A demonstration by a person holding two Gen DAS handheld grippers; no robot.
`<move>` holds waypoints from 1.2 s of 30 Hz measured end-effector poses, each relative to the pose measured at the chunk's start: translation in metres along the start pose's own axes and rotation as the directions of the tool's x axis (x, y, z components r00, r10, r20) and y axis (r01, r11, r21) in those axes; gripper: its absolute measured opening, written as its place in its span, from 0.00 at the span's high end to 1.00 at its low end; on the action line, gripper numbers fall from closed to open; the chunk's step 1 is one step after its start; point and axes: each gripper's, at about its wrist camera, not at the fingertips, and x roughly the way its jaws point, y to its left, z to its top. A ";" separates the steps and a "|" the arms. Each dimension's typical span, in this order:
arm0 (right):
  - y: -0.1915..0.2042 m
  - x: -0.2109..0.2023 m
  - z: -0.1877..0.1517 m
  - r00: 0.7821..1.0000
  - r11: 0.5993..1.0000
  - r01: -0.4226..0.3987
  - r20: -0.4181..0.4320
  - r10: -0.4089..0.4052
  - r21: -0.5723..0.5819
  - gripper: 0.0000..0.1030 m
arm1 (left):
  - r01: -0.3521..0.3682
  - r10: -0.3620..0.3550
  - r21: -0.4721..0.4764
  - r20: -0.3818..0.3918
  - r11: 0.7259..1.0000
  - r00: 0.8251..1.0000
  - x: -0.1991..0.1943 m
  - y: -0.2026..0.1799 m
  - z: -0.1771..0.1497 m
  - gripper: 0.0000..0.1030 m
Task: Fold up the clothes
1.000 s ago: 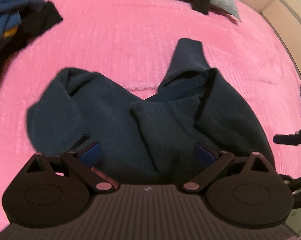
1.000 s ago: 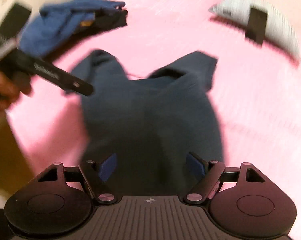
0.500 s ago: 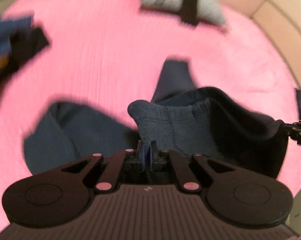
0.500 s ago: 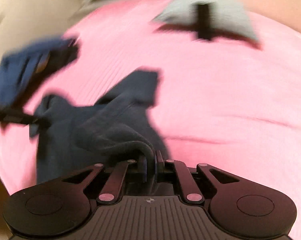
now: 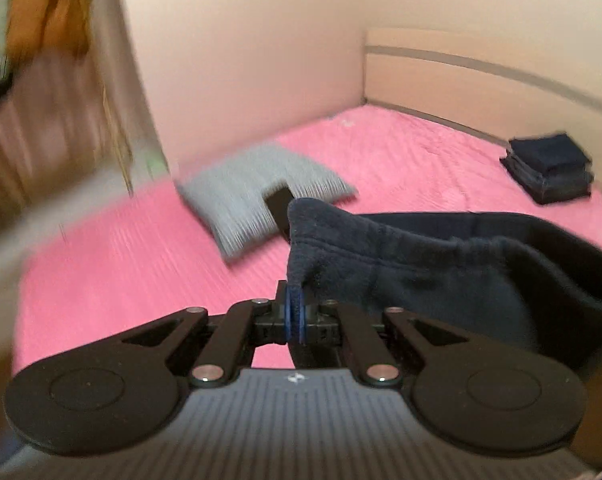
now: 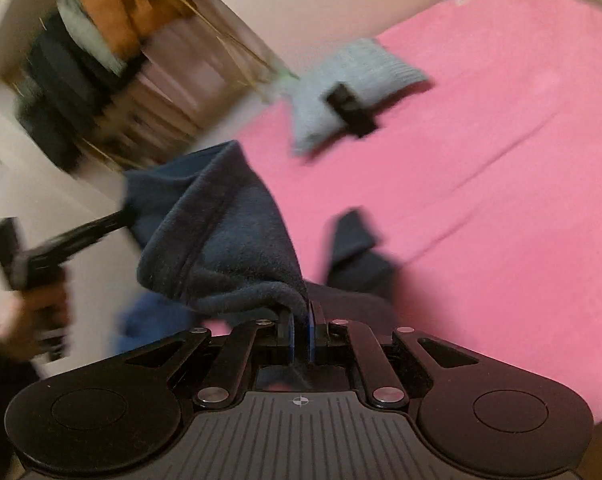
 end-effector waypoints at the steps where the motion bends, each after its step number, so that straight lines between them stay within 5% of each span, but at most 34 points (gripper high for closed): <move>1: 0.006 -0.013 -0.002 0.999 0.999 -0.035 0.029 0.034 0.023 0.96 | -0.007 0.005 0.047 0.037 0.999 0.999 -0.005 -0.002 0.022 0.98; 6: 0.004 -0.088 -0.010 0.968 0.981 -0.139 0.228 0.105 0.137 0.96 | 0.050 -0.105 0.240 0.220 0.969 0.970 0.001 -0.055 0.133 0.98; 10: -0.041 -0.147 -0.022 0.915 0.954 -0.130 0.403 0.010 0.271 0.96 | 0.179 -0.274 0.343 0.250 0.922 0.929 0.058 -0.151 0.196 0.98; 12: -0.080 -0.175 -0.027 0.884 0.942 -0.062 0.457 -0.102 0.329 0.96 | 0.258 -0.338 0.345 0.198 0.903 0.920 0.116 -0.210 0.212 0.90; 14: -0.141 -0.179 -0.027 0.860 0.913 0.053 0.446 -0.247 0.404 0.95 | 0.316 -0.367 0.318 0.116 0.894 0.923 0.183 -0.272 0.212 0.61; 15: -0.174 -0.179 -0.028 0.852 0.886 0.109 0.417 -0.317 0.450 0.95 | 0.338 -0.374 0.309 0.065 0.889 0.925 0.215 -0.300 0.206 0.58; 17: -0.241 -0.175 -0.032 0.831 0.820 0.234 0.330 -0.447 0.522 0.63 | 0.349 -0.358 0.301 -0.027 0.888 0.933 0.260 -0.341 0.182 0.59; 18: -0.267 -0.173 -0.036 0.820 0.793 0.304 0.280 -0.500 0.528 0.28 | 0.362 -0.358 0.287 -0.068 0.887 0.931 0.275 -0.354 0.165 0.59; 19: -0.289 -0.173 -0.040 0.803 0.765 0.371 0.232 -0.549 0.526 0.23 | 0.384 -0.367 0.264 -0.111 0.885 0.923 0.284 -0.364 0.146 0.57; 24: -0.357 -0.156 -0.051 0.855 0.762 0.441 0.035 -0.517 0.475 0.23 | 0.410 -0.324 0.192 -0.363 0.892 0.874 0.309 -0.376 0.026 0.52; 29: -0.364 -0.116 -0.024 0.845 0.776 0.520 -0.080 -0.529 0.358 0.23 | 0.374 -0.259 0.110 -0.545 0.921 0.798 0.286 -0.365 -0.065 0.46; 36: -0.350 -0.073 0.008 0.828 0.819 0.560 -0.127 -0.546 0.124 0.23 | 0.206 -0.111 0.083 -0.620 0.975 0.777 0.230 -0.305 -0.132 0.39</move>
